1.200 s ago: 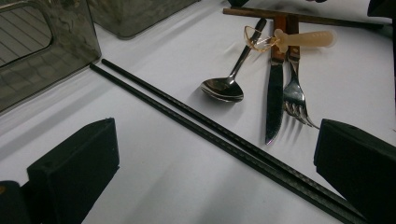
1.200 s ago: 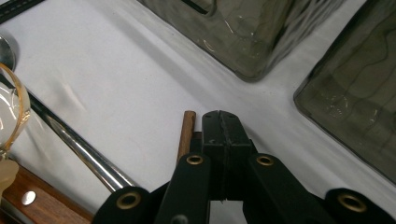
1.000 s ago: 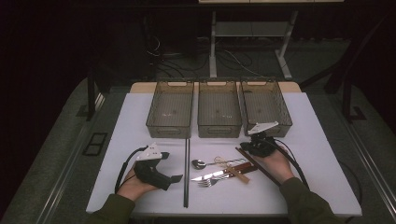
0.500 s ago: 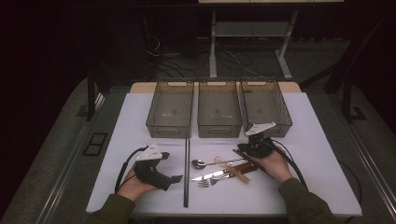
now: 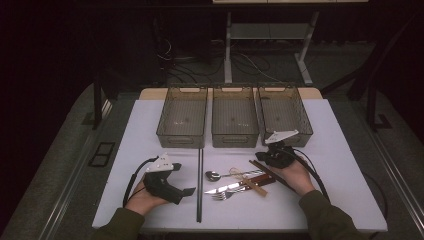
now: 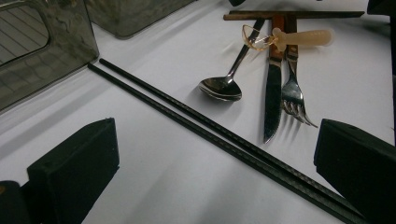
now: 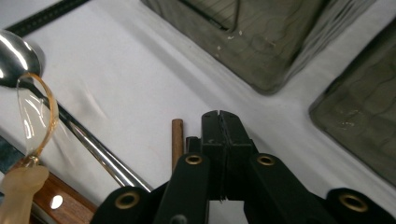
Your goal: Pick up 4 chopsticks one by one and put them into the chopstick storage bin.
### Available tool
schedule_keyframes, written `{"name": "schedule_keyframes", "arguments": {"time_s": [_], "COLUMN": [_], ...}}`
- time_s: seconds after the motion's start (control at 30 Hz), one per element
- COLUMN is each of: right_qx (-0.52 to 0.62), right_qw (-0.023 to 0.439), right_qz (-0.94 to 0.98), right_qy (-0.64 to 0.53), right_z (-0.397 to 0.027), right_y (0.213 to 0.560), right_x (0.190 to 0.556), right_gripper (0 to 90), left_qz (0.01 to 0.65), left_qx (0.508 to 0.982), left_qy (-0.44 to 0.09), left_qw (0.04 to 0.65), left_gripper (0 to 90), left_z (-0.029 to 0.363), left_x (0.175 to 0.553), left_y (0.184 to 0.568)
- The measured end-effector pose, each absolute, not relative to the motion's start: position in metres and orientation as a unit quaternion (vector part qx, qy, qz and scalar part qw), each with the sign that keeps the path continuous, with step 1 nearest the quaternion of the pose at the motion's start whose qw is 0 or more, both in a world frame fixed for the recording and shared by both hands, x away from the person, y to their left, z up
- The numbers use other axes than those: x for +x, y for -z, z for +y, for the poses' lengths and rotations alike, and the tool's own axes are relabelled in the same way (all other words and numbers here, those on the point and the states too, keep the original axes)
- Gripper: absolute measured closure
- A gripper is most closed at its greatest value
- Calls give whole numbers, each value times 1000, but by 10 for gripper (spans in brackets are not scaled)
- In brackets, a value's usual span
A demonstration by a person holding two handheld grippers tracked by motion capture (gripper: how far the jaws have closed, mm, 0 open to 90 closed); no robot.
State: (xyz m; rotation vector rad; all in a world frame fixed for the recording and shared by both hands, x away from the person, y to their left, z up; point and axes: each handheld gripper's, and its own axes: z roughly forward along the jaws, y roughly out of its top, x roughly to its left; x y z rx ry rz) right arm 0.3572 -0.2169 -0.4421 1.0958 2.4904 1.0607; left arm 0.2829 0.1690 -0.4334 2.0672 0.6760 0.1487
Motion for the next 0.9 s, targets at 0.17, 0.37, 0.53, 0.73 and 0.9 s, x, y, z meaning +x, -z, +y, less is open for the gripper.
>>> {"name": "schedule_keyframes", "arguments": {"time_s": [0.17, 0.37, 0.53, 0.73, 0.9], "right_qx": [380, 381, 373, 369, 363], "right_qw": [101, 85, 86, 87, 88], "right_qz": [842, 838, 837, 840, 841], "right_qy": [-370, -381, -390, -389, -392], "right_z": [-222, -232, -243, -255, -263], "right_y": [439, 432, 425, 421, 419], "right_x": [357, 353, 345, 332, 323], "right_gripper": [756, 633, 559, 513, 504], "left_qz": [276, 276, 275, 278, 279], "left_qx": [840, 840, 841, 840, 839], "left_qy": [-61, -62, -61, -60, -61], "left_qw": [463, 463, 461, 462, 463], "left_gripper": [0, 0, 0, 0, 0], "left_z": [170, 170, 171, 171, 172], "left_x": [283, 283, 283, 282, 282], "left_y": [433, 433, 434, 434, 434]}}
